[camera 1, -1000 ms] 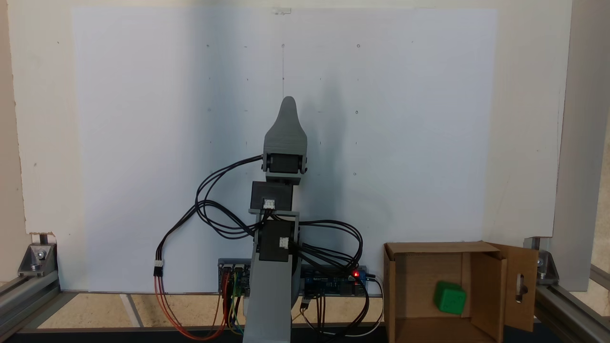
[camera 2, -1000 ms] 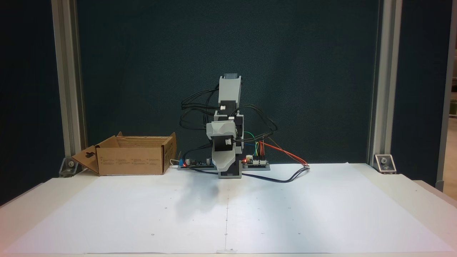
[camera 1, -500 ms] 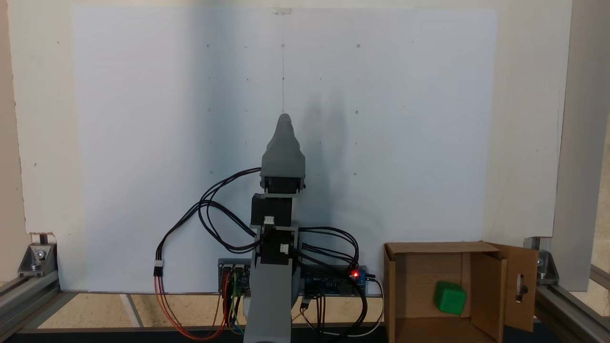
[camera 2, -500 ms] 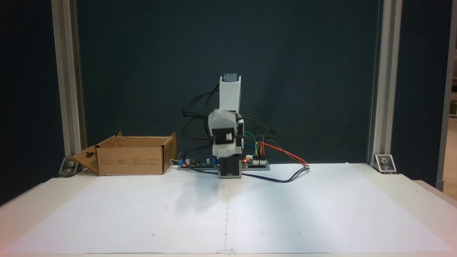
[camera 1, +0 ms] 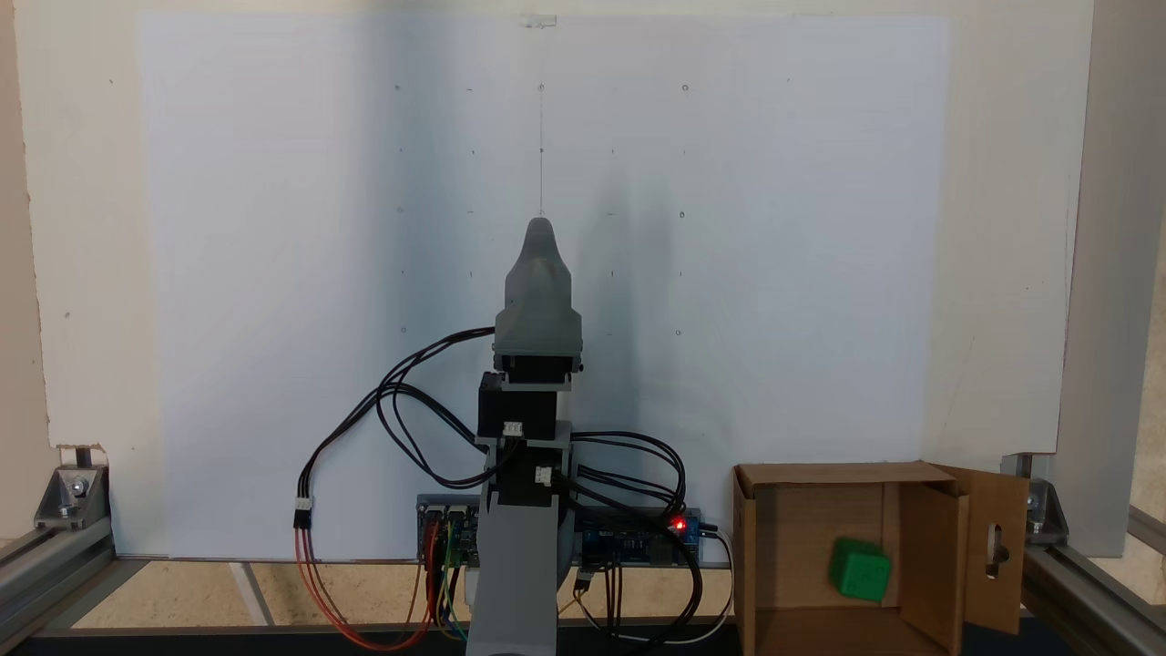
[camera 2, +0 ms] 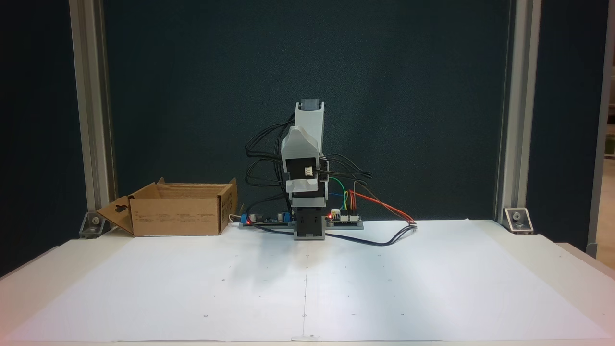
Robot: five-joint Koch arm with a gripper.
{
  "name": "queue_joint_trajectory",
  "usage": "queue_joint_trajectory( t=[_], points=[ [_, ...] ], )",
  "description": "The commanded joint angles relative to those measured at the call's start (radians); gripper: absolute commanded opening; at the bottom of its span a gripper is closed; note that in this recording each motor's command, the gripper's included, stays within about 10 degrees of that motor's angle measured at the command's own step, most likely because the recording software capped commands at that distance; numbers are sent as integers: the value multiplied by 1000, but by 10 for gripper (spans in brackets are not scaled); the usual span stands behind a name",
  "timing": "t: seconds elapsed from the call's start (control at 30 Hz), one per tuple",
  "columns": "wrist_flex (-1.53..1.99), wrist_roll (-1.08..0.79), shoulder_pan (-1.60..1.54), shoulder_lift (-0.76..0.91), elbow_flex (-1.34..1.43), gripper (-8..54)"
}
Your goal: Grasp a green dice and put it in the bin.
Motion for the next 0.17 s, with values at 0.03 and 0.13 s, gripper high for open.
queue_joint_trajectory(
  t=[0.03, 0.13],
  points=[
    [-55, 12, -6, 106, 49, 445],
    [-55, 12, -6, 106, 49, 445]
  ],
)
